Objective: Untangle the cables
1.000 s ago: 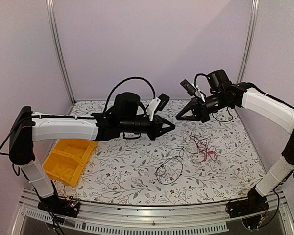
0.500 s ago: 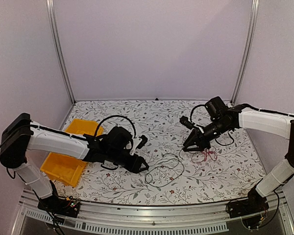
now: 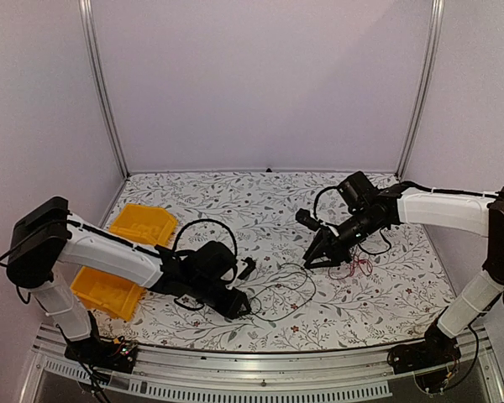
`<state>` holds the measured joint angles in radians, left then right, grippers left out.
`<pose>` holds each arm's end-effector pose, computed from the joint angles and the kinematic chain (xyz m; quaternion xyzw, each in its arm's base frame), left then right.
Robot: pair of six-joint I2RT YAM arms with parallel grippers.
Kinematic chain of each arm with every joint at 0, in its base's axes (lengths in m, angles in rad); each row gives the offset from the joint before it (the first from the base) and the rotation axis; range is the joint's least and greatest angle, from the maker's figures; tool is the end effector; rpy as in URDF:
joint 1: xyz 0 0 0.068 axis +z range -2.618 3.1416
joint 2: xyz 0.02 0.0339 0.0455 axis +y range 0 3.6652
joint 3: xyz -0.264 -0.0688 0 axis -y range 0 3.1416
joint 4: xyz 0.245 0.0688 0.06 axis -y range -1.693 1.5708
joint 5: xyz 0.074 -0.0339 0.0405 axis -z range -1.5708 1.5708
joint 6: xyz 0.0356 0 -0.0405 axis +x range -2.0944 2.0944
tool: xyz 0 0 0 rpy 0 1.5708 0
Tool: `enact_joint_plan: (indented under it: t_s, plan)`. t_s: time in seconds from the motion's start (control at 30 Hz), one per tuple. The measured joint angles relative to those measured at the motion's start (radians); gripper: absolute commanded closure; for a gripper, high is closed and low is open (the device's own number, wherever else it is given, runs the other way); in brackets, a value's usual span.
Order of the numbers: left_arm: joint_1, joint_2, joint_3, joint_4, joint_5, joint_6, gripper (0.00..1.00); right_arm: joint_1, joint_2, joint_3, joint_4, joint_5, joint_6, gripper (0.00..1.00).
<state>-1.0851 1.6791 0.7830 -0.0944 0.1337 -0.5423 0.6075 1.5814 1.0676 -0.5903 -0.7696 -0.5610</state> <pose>0.1397 -0.2749 0.1307 0.2747 0.9159 -0.2514 0.1495 0.2408 0.1976 0.2204 -0.5698 0.7043 0.3701 0.2058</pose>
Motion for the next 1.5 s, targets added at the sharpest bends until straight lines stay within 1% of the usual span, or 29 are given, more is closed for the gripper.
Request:
enact_joint_plan:
  t_s: [0.13,0.2,0.3,0.33,0.57,0.67,0.73,0.97,1.03,1.1,1.37,1.43,1.5]
  plan:
    - [-0.001,0.046,0.046,0.016,-0.018,0.021,0.66,0.000,0.000,0.000,0.001,-0.003,0.000,0.66]
    - [-0.001,0.084,0.082,0.024,-0.018,0.039,0.77,0.000,0.000,0.000,0.002,-0.003,0.001,0.66]
    - [-0.001,0.136,0.130,0.033,-0.018,0.068,0.99,0.000,0.000,0.000,0.004,-0.003,0.003,0.66]
    - [-0.001,0.145,0.137,0.036,-0.018,0.069,1.00,0.000,0.000,0.000,0.005,-0.003,0.003,0.66]
    - [-0.001,0.149,0.163,0.023,-0.042,0.102,1.00,0.000,0.000,0.000,0.006,-0.003,0.011,0.67]
    - [-0.001,0.115,0.186,0.021,-0.069,0.113,1.00,0.000,0.001,0.015,-0.010,-0.010,0.019,0.67]
    - [0.000,0.087,0.213,0.035,-0.090,0.117,1.00,0.000,0.011,0.056,-0.029,-0.029,0.027,0.67]
    - [0.003,0.013,0.285,0.177,-0.166,0.111,1.00,0.002,0.066,0.165,-0.036,-0.077,0.095,0.58]
    - [0.003,0.013,0.293,0.205,-0.169,0.105,1.00,0.002,0.084,0.184,-0.044,-0.078,0.111,0.55]
    - [0.003,0.013,0.295,0.218,-0.167,0.101,1.00,0.002,0.103,0.203,-0.050,-0.078,0.122,0.54]
    - [0.003,0.013,0.296,0.237,-0.150,0.095,1.00,0.002,0.126,0.219,-0.055,-0.108,0.156,0.58]
    - [0.003,0.013,0.296,0.240,-0.148,0.095,1.00,0.002,0.127,0.219,-0.054,-0.122,0.159,0.62]
    - [0.003,0.014,0.298,0.240,-0.144,0.095,1.00,0.002,0.127,0.219,-0.054,-0.133,0.162,0.72]
